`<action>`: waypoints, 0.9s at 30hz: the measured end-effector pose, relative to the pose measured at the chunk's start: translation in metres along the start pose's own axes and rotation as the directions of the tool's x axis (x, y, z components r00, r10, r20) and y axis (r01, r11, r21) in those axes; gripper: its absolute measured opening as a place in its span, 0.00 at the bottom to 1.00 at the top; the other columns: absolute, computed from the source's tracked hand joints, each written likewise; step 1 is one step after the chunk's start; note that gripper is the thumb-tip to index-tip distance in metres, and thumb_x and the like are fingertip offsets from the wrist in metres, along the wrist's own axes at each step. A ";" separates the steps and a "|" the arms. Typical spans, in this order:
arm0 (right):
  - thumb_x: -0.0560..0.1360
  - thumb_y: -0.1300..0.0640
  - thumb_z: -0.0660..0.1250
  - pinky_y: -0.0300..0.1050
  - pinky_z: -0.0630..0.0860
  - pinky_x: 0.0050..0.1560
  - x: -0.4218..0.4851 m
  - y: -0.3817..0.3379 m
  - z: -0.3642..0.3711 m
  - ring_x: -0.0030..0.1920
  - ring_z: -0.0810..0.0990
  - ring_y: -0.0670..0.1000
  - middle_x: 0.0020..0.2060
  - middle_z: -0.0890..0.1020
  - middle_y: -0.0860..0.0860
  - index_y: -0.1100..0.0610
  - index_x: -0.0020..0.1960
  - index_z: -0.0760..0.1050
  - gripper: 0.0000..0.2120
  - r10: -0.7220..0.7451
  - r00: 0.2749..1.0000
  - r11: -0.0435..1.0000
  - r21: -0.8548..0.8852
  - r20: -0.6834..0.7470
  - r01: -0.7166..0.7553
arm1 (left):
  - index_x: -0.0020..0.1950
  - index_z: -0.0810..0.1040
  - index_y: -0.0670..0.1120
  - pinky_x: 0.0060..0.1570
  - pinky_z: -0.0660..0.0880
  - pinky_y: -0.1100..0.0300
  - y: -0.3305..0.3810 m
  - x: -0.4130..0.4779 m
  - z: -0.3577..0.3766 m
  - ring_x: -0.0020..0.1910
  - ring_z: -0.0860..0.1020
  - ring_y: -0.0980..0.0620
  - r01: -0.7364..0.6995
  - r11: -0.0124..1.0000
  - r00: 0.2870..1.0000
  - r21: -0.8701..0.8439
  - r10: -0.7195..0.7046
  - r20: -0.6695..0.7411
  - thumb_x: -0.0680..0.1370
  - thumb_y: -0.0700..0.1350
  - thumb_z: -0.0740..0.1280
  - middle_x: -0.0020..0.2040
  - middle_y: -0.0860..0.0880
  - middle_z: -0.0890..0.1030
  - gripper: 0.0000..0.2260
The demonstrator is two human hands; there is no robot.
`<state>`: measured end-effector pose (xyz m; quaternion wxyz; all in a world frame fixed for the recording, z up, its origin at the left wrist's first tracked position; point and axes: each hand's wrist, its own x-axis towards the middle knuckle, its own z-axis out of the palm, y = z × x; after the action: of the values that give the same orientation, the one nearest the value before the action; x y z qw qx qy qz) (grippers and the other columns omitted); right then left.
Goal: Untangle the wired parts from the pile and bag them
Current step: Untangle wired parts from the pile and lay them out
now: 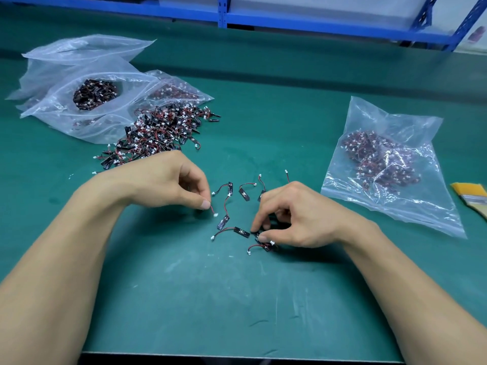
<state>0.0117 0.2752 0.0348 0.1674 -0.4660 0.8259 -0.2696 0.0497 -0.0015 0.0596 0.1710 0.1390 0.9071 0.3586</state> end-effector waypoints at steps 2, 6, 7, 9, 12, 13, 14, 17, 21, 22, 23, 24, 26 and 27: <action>0.71 0.56 0.77 0.35 0.68 0.36 -0.001 0.001 -0.002 0.35 0.75 0.48 0.35 0.79 0.43 0.49 0.45 0.86 0.04 0.017 1.000 1.000 0.020 0.016 -0.017 | 0.39 0.85 0.54 0.35 0.71 0.69 0.002 -0.001 0.000 0.33 0.78 0.58 0.067 0.998 0.998 -0.005 -0.067 0.012 0.74 0.43 0.75 0.36 0.52 0.85 0.07; 0.70 0.57 0.78 0.38 0.71 0.35 -0.004 0.003 -0.005 0.33 0.75 0.49 0.34 0.80 0.45 0.50 0.44 0.85 0.04 0.063 0.997 0.995 0.068 0.047 -0.066 | 0.36 0.84 0.53 0.42 0.75 0.57 0.003 -0.001 0.002 0.34 0.77 0.59 0.202 0.974 0.979 0.103 -0.204 0.013 0.73 0.45 0.71 0.35 0.55 0.85 0.07; 0.70 0.56 0.78 0.41 0.72 0.34 -0.004 0.004 -0.006 0.33 0.75 0.49 0.34 0.80 0.46 0.50 0.43 0.85 0.04 0.082 0.995 0.993 0.080 0.054 -0.086 | 0.35 0.84 0.53 0.44 0.76 0.55 0.003 -0.002 0.003 0.34 0.77 0.59 0.230 0.963 0.972 0.138 -0.234 0.015 0.73 0.46 0.70 0.34 0.56 0.85 0.07; 0.70 0.56 0.78 0.48 0.74 0.35 -0.005 0.006 -0.007 0.34 0.76 0.53 0.35 0.81 0.47 0.50 0.43 0.84 0.04 0.114 0.991 0.988 0.098 0.067 -0.120 | 0.35 0.84 0.54 0.44 0.76 0.54 0.004 -0.003 0.003 0.33 0.75 0.60 0.272 0.942 0.959 0.195 -0.281 0.021 0.72 0.48 0.70 0.33 0.57 0.84 0.07; 0.70 0.56 0.78 0.47 0.74 0.35 -0.005 0.007 -0.007 0.34 0.76 0.54 0.35 0.81 0.47 0.50 0.42 0.83 0.05 0.129 0.988 0.983 0.119 0.080 -0.138 | 0.34 0.83 0.55 0.39 0.72 0.60 0.006 -0.003 0.004 0.30 0.73 0.62 0.296 0.924 0.949 0.241 -0.313 0.035 0.72 0.50 0.70 0.33 0.58 0.84 0.07; 0.70 0.57 0.78 0.47 0.74 0.35 -0.005 0.007 -0.007 0.34 0.75 0.54 0.35 0.81 0.48 0.50 0.42 0.83 0.05 0.131 0.988 0.982 0.128 0.082 -0.141 | 0.34 0.83 0.55 0.38 0.71 0.61 0.006 -0.002 0.005 0.29 0.73 0.62 0.294 0.924 0.949 0.244 -0.313 0.038 0.72 0.52 0.71 0.32 0.58 0.84 0.08; 0.70 0.57 0.78 0.47 0.74 0.36 -0.005 0.007 -0.008 0.35 0.75 0.54 0.35 0.81 0.48 0.49 0.41 0.82 0.06 0.132 0.988 0.980 0.139 0.083 -0.143 | 0.34 0.83 0.56 0.37 0.69 0.62 0.006 -0.002 0.005 0.28 0.72 0.63 0.293 0.924 0.949 0.245 -0.311 0.039 0.73 0.53 0.72 0.32 0.58 0.84 0.08; 0.69 0.58 0.79 0.48 0.74 0.36 -0.006 0.007 -0.010 0.35 0.74 0.54 0.36 0.80 0.50 0.51 0.41 0.82 0.07 0.132 0.987 0.972 0.182 0.093 -0.147 | 0.34 0.83 0.55 0.30 0.66 0.66 0.007 -0.001 0.006 0.25 0.71 0.62 0.279 0.931 0.958 0.234 -0.287 -0.002 0.71 0.59 0.74 0.29 0.57 0.82 0.11; 0.69 0.61 0.79 0.42 0.70 0.35 -0.008 0.007 -0.014 0.33 0.71 0.51 0.37 0.79 0.53 0.53 0.40 0.81 0.07 0.096 0.988 0.959 0.256 0.119 -0.124 | 0.34 0.80 0.51 0.27 0.65 0.66 0.010 0.002 0.010 0.24 0.66 0.57 0.107 0.976 0.988 0.191 -0.083 -0.129 0.72 0.55 0.75 0.23 0.54 0.73 0.11; 0.70 0.61 0.79 0.43 0.69 0.34 -0.008 0.007 -0.015 0.32 0.70 0.53 0.38 0.80 0.54 0.54 0.40 0.81 0.07 0.083 0.989 0.956 0.270 0.125 -0.114 | 0.34 0.80 0.51 0.27 0.64 0.66 0.013 0.002 0.012 0.24 0.65 0.57 0.054 0.982 0.990 0.180 -0.029 -0.137 0.72 0.54 0.75 0.22 0.55 0.70 0.11; 0.70 0.61 0.78 0.44 0.67 0.33 -0.008 0.007 -0.017 0.32 0.69 0.53 0.39 0.80 0.56 0.55 0.40 0.81 0.06 0.073 0.988 0.953 0.285 0.133 -0.109 | 0.34 0.80 0.51 0.26 0.63 0.66 0.016 0.002 0.014 0.23 0.63 0.57 0.007 0.985 0.990 0.173 0.017 -0.138 0.72 0.53 0.75 0.22 0.54 0.68 0.11; 0.71 0.61 0.78 0.44 0.66 0.33 -0.008 0.008 -0.018 0.31 0.67 0.52 0.38 0.80 0.58 0.56 0.40 0.81 0.06 0.069 0.987 0.947 0.301 0.143 -0.110 | 0.34 0.80 0.51 0.26 0.62 0.66 0.019 0.002 0.016 0.23 0.63 0.56 -0.032 0.985 0.990 0.171 0.056 -0.133 0.73 0.52 0.75 0.21 0.54 0.66 0.10; 0.71 0.62 0.77 0.42 0.65 0.32 -0.010 0.011 -0.021 0.28 0.65 0.49 0.33 0.80 0.54 0.57 0.40 0.81 0.06 0.069 0.985 0.935 0.334 0.159 -0.119 | 0.36 0.81 0.53 0.26 0.61 0.66 0.024 0.002 0.021 0.23 0.62 0.55 -0.092 0.980 0.986 0.179 0.114 -0.118 0.73 0.50 0.75 0.21 0.54 0.64 0.08; 0.72 0.63 0.77 0.38 0.65 0.32 -0.011 0.012 -0.022 0.27 0.65 0.46 0.30 0.79 0.46 0.58 0.40 0.80 0.06 0.064 0.985 0.929 0.351 0.159 -0.117 | 0.37 0.81 0.53 0.26 0.60 0.66 0.026 0.002 0.024 0.24 0.61 0.55 -0.119 0.975 0.984 0.188 0.141 -0.111 0.73 0.50 0.76 0.21 0.53 0.63 0.06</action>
<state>-0.0024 0.2956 0.0453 0.3213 -0.4074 0.7690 -0.3735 0.0606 0.0317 0.0607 0.0775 0.1906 0.9336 0.2934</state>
